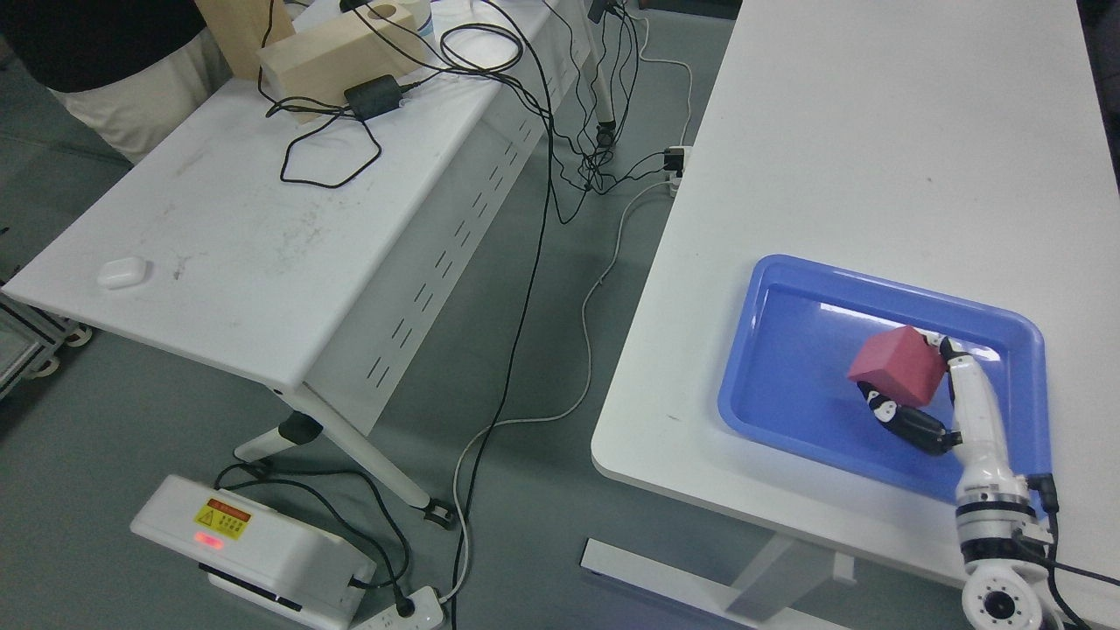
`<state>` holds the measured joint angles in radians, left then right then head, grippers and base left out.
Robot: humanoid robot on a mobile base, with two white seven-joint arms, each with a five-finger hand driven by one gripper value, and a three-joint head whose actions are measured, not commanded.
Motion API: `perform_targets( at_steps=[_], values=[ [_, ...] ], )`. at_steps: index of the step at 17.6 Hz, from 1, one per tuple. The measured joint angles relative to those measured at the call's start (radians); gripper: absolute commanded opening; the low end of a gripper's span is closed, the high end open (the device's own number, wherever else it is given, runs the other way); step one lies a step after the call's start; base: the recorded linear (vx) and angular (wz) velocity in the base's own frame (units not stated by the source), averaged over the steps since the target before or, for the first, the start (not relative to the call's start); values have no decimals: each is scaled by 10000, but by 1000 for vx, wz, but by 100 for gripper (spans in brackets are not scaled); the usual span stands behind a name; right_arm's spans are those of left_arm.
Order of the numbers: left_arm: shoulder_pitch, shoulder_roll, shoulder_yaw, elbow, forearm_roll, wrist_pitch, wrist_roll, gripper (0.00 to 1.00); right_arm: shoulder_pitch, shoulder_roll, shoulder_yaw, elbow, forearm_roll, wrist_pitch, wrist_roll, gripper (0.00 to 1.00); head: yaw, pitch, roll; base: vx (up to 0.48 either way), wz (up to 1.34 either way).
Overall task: Pick pink block from left shelf to tray
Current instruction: 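Open the right hand to release the pink block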
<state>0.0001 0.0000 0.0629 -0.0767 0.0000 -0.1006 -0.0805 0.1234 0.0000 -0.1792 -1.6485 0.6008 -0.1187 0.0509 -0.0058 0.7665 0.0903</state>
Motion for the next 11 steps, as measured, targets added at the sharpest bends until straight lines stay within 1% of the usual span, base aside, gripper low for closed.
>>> perform_targets(
  at_steps=[2, 3, 8, 11],
  values=[
    [0, 0, 0, 0, 0, 0, 0, 100, -9, 0, -50, 10, -459, 141, 4, 91, 0, 0, 0, 0, 0],
    [0, 0, 0, 0, 0, 0, 0, 100, -11, 0, -72, 18, -721, 167, 12, 99, 0, 0, 0, 0, 0],
    [0, 0, 0, 0, 0, 0, 0, 100, -29, 0, -128, 29, -1502, 262, 69, 100, 0, 0, 0, 0, 0],
    [-1, 0, 0, 0, 0, 0, 0, 100, -31, 0, -195, 32, -2356, 276, 73, 100, 0, 0, 0, -27, -18]
  ],
)
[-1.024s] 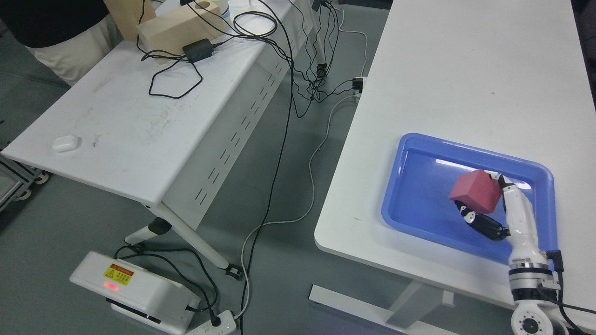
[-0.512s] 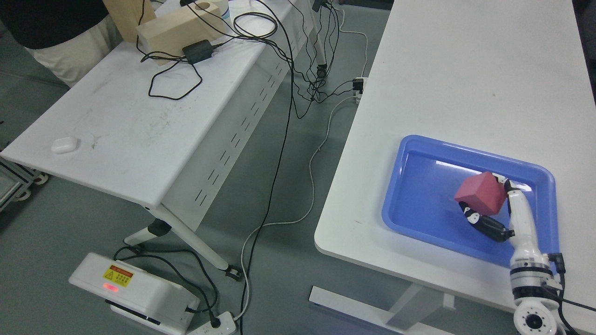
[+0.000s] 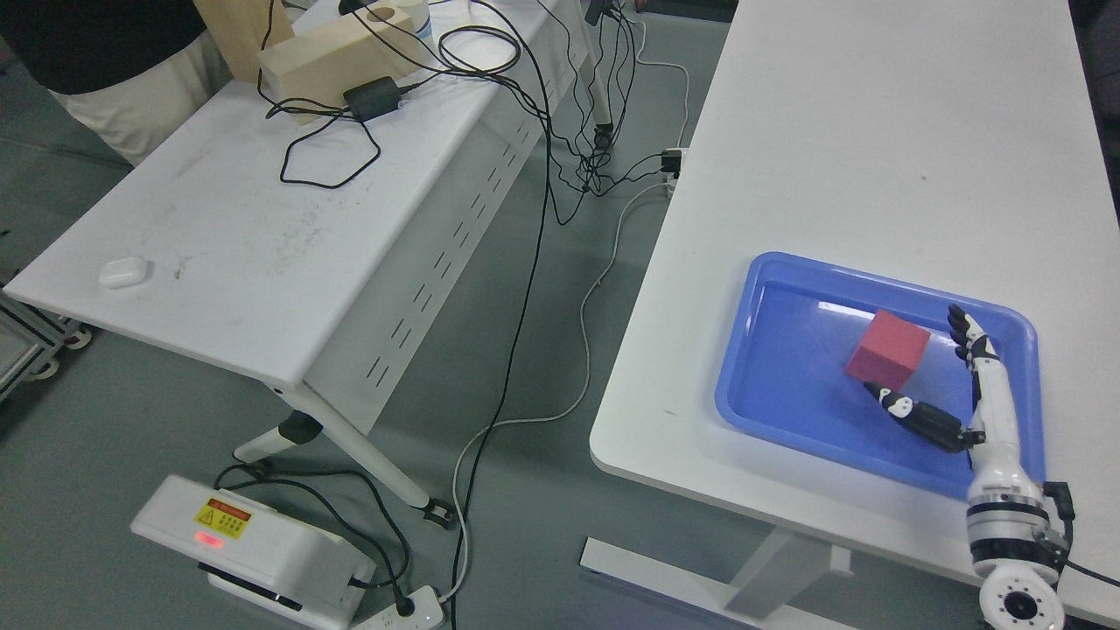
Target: Pick pink block from left shelf to tray
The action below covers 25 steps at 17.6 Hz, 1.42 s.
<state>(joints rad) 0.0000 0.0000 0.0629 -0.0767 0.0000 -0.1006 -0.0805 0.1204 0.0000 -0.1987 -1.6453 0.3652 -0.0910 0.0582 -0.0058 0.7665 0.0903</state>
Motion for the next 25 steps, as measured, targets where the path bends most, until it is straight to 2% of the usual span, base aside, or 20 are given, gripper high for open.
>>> perform_targets(
  at_steps=[6, 10, 25],
  values=[
    [0, 0, 0, 0, 0, 0, 0, 100, 4, 0, -325, -2, -1529, 163, -67, 100, 0, 0, 0, -110, -63],
    [1, 0, 0, 0, 0, 0, 0, 100, 6, 0, -497, -12, -2027, 300, -144, 100, 0, 0, 0, -150, -88],
    [-1, 0, 0, 0, 0, 0, 0, 100, -87, 0, -798, -32, -2452, 366, -182, 100, 0, 0, 0, -163, -252]
  ],
)
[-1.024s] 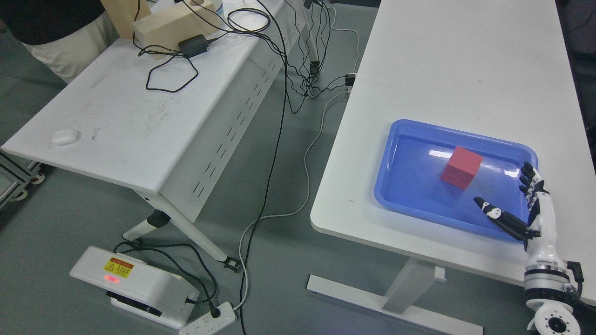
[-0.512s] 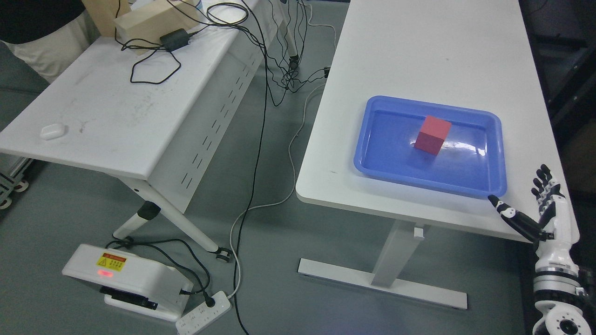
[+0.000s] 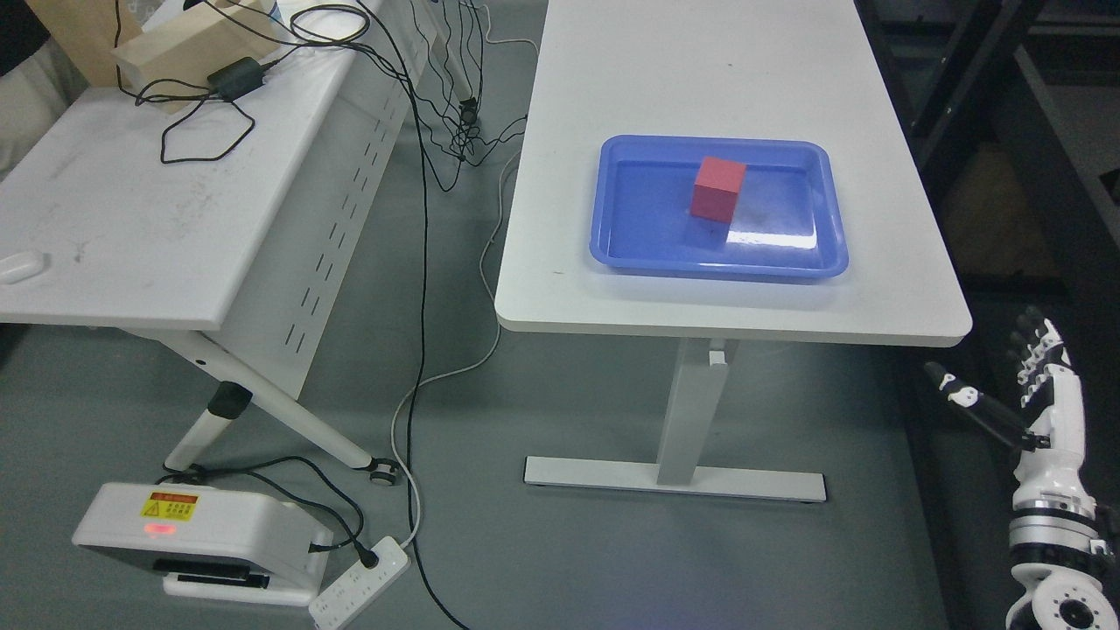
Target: Pick pink block from left shelf to tray
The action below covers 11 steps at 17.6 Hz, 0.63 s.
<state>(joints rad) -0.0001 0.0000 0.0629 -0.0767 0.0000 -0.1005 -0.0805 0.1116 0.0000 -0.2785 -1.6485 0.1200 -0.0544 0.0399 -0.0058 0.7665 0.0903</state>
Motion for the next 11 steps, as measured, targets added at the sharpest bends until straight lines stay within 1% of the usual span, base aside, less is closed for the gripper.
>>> perform_targets(
  at_steps=[6, 11],
  values=[
    [1, 0, 0, 0, 0, 0, 0, 100, -8, 0, -30, -2, -22, -20, 55, 100, 0, 0, 0, -135, 39],
    [1, 0, 0, 0, 0, 0, 0, 100, -4, 0, -36, 1, -29, -37, 68, 100, 0, 0, 0, -83, 61]
  ],
)
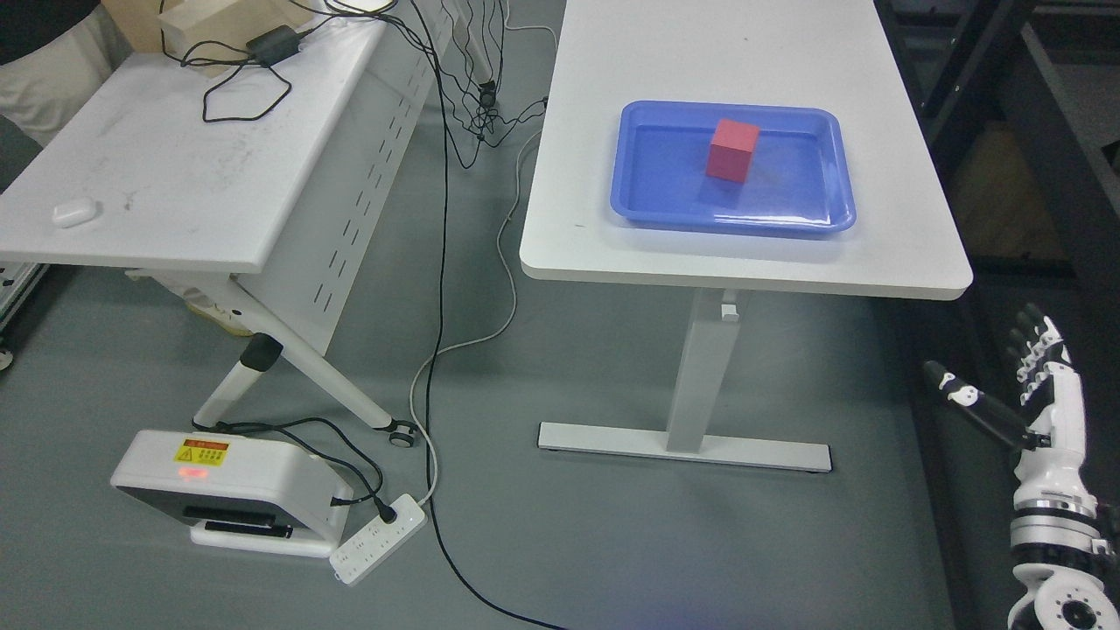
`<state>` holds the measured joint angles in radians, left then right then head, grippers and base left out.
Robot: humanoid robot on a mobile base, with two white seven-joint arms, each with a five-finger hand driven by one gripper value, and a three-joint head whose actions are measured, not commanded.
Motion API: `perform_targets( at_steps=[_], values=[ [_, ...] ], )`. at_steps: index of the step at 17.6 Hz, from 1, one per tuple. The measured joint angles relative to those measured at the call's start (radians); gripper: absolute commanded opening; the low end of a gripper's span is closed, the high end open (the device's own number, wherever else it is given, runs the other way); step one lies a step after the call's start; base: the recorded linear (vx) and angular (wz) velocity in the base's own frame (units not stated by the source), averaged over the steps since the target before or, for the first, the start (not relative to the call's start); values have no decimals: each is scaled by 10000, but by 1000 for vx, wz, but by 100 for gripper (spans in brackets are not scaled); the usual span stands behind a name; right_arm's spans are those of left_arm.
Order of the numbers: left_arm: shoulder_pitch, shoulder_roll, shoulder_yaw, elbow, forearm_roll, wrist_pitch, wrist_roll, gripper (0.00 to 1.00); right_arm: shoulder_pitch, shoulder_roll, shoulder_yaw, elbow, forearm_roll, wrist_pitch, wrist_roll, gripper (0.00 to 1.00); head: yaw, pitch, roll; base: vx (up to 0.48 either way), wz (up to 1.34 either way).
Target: Pick pink block from left shelf to tray
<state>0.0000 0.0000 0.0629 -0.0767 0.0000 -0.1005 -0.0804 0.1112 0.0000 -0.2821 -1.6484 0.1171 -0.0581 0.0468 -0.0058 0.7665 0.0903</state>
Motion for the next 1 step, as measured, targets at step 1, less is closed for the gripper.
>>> perform_targets(
  at_steps=[1],
  values=[
    [0, 0, 0, 0, 0, 0, 0, 100, 1, 0, 0, 0, -1, 0, 0, 100, 0, 0, 0, -47, 56]
  ],
)
